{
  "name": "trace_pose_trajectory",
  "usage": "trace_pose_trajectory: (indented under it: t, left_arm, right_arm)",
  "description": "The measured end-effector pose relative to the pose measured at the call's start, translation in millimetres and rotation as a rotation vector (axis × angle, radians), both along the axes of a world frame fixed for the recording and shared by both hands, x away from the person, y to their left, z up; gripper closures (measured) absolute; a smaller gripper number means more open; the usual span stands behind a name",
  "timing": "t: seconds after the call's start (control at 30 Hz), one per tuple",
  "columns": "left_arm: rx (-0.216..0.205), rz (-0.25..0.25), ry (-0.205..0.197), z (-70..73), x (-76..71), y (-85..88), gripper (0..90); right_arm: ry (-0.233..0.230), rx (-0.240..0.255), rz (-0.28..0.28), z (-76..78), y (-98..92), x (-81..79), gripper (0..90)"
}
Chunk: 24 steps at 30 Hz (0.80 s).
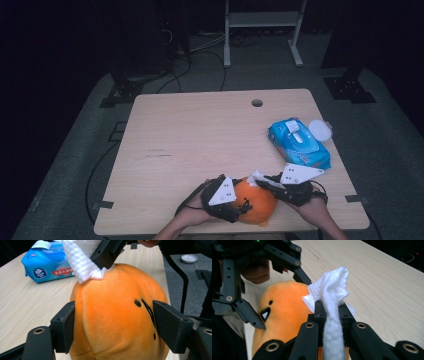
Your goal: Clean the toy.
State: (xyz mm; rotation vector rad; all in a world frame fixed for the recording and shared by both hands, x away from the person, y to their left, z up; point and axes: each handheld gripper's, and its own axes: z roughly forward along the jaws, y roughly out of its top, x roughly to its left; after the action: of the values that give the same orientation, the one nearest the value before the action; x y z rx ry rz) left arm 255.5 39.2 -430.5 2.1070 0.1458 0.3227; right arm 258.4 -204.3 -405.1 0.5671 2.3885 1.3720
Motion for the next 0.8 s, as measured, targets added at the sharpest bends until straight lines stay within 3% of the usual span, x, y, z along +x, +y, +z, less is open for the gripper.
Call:
trace_pose_trajectory:
  t: [0.07, 0.1, 0.13, 0.2, 0.27, 0.33, 0.4, 0.57, 0.63, 0.7, 0.8]
  left_arm:
    - [-0.017, 0.013, 0.041, 3.4, 1.9, -3.2, 15.9]
    - [-0.013, 0.014, 0.032, 2.1, 2.5, -2.7, 16.1]
    - [-0.006, 0.016, 0.030, 0.5, 3.2, -1.6, 18.8]
    - [0.005, 0.052, 0.075, -1.5, 7.6, 2.1, 23.1]
    - [0.020, 0.076, 0.091, -3.0, 14.0, 8.7, 24.6]
    - [0.002, 0.081, 0.130, -6.9, 20.3, 16.7, 24.7]
    - [-0.006, 0.076, 0.145, -9.0, 22.1, 21.5, 24.7]
    - [-0.042, 0.033, 0.153, 1.2, 20.0, 15.0, 15.0]
    - [-0.021, 0.033, 0.128, -0.8, 18.0, 12.6, 16.2]
    - [-0.006, 0.054, 0.141, -2.3, 19.9, 16.0, 23.5]
    - [0.007, 0.076, 0.165, -4.0, 24.9, 22.2, 25.9]
  right_arm:
    - [-0.006, 0.020, 0.034, 2.3, 6.6, -4.4, 80.7]
    - [-0.006, 0.028, 0.049, 2.8, 9.5, -5.3, 80.6]
    - [-0.004, 0.029, 0.058, 3.0, 12.0, -5.5, 80.5]
    - [-0.002, 0.013, 0.064, 2.5, 13.1, -3.9, 80.5]
    - [0.013, -0.006, 0.056, 1.2, 7.8, 1.2, 80.6]
    - [0.017, -0.031, 0.037, -0.8, 1.1, 4.2, 80.6]
    - [0.047, -0.018, 0.033, -1.9, -6.6, 3.1, 80.6]
    - [0.047, 0.008, 0.097, 0.8, 5.8, -6.1, 80.6]
    - [0.037, -0.001, 0.129, 2.0, 16.7, -8.3, 80.5]
    - [0.010, -0.048, 0.122, 3.1, 22.1, -9.5, 80.6]
    - [0.019, -0.061, 0.081, 1.4, 12.4, -4.1, 80.6]
